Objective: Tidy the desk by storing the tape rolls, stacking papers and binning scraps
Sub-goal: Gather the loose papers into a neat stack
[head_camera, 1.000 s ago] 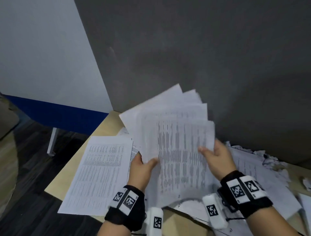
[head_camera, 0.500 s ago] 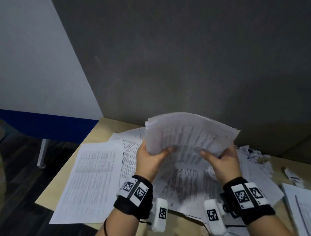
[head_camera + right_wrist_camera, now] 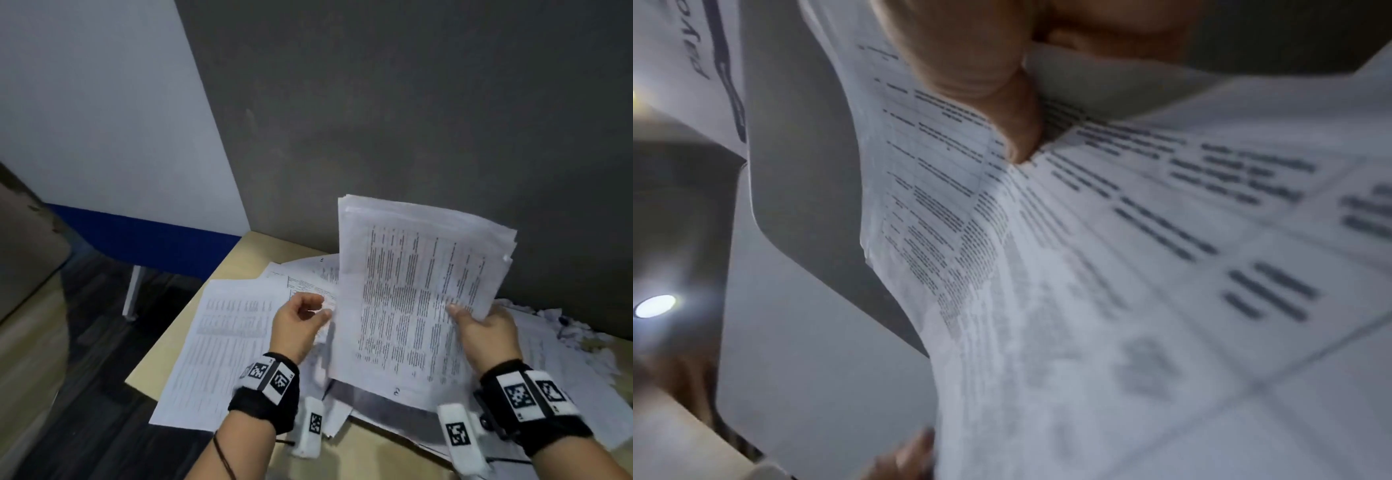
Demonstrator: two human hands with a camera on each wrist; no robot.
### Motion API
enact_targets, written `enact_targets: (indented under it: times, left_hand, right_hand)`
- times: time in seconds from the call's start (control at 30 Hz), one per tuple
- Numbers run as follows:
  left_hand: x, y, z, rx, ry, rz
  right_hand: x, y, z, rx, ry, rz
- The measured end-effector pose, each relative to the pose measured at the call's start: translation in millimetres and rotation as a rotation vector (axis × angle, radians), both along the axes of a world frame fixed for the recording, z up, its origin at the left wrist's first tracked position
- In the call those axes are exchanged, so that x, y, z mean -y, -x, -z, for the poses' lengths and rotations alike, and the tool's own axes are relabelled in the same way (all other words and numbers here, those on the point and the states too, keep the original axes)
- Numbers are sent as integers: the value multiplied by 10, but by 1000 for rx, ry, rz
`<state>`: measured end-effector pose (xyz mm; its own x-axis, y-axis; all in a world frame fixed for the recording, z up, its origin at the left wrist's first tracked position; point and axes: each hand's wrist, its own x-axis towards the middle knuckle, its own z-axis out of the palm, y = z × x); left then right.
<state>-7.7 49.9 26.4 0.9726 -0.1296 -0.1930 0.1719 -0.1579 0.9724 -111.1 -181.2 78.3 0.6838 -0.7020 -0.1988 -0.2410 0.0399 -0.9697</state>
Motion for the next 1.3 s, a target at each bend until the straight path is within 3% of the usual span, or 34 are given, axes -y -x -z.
enact_targets:
  times: [0.13, 0.3, 0.5, 0.63, 0.93, 1.1, 1.3]
  left_hand:
    - [-625, -268, 246, -29, -299, -197]
    - [-1347, -459, 606, -225, -657, -319]
    - [-1635, -498, 867, -387, -909, -401]
    - [-1666, -603, 814, -470, -1047, -377]
    - [-1662, -689, 755, -595, -1052, -282]
    - [-1598, -661, 721, -458, -827, -323]
    - [-1607, -519, 596, -117, -818, -262]
  right_hand:
    - [-136, -283, 86, -52, -30, -23]
    - [-347, -508, 332, -192, -33, -114]
    - [-329, -496, 465, -290, 34, -154]
    - [-235, -417, 474, -327, 83, -141]
    - [-80, -236, 482, -363, 97, -67]
    - [37, -113, 410, -354, 80, -23]
    - [113, -48, 428, -357, 96, -9]
